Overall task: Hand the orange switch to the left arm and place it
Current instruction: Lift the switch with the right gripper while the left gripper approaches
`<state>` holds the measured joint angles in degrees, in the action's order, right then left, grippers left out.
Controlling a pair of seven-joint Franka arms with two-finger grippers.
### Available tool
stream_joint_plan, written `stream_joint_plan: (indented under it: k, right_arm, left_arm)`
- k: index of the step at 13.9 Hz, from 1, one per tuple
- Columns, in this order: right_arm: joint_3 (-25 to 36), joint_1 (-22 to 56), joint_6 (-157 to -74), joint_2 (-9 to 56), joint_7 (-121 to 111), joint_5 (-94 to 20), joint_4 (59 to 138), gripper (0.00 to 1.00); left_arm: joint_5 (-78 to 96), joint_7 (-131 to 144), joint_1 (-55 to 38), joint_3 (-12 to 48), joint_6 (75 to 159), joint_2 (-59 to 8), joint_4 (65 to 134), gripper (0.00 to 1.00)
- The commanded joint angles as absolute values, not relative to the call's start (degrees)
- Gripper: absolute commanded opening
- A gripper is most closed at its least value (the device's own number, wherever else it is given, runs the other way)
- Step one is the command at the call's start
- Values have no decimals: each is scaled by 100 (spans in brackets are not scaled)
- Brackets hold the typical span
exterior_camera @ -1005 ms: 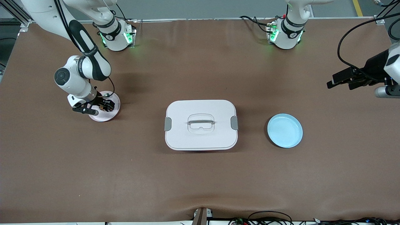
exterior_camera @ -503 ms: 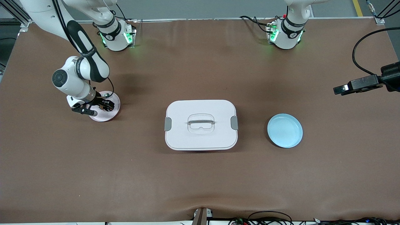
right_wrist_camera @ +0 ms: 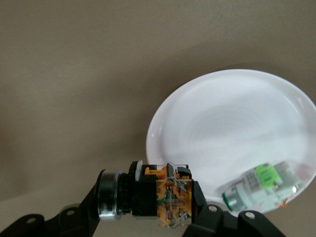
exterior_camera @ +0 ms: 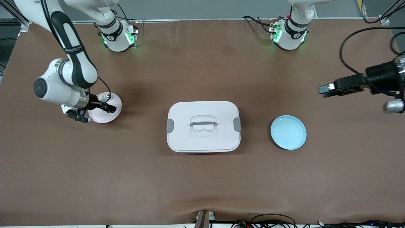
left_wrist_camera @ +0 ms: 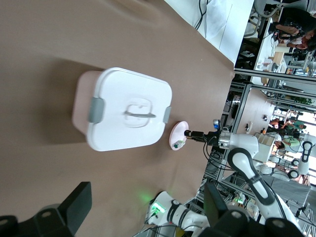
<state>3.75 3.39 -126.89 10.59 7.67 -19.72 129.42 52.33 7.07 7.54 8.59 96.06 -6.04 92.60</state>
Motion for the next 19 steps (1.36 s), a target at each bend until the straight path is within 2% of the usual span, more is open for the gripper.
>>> stream_joint_plan:
  k: [1,5,7,12,15,19]
  right_arm:
    - [334,535,-11868,1002,1587,-2153,12333,0]
    - [343,957,-11487,993,2554,-2680,11866,0]
    - [334,1281,-11452,1046,3449,-2689,11542,0]
    - [343,2169,-11329,1116,5419,-3129,10935,0]
    - [343,2565,-11329,1423,6404,-3138,10382,0]
    - [343,2759,-11320,2055,7206,-3269,9415,0]
  left_arm:
    - [5291,1132,730,1352,10341,-448,9457,100]
    - [5247,1073,712,2336,11809,-518,10001,100]
    - [5125,959,529,2723,12556,-816,10099,100]
    - [4949,704,-596,2751,14016,-1449,9976,100]
    - [4869,703,-896,2751,14168,-1801,9660,100]
    - [4563,703,-1213,2751,14536,-1951,9677,100]
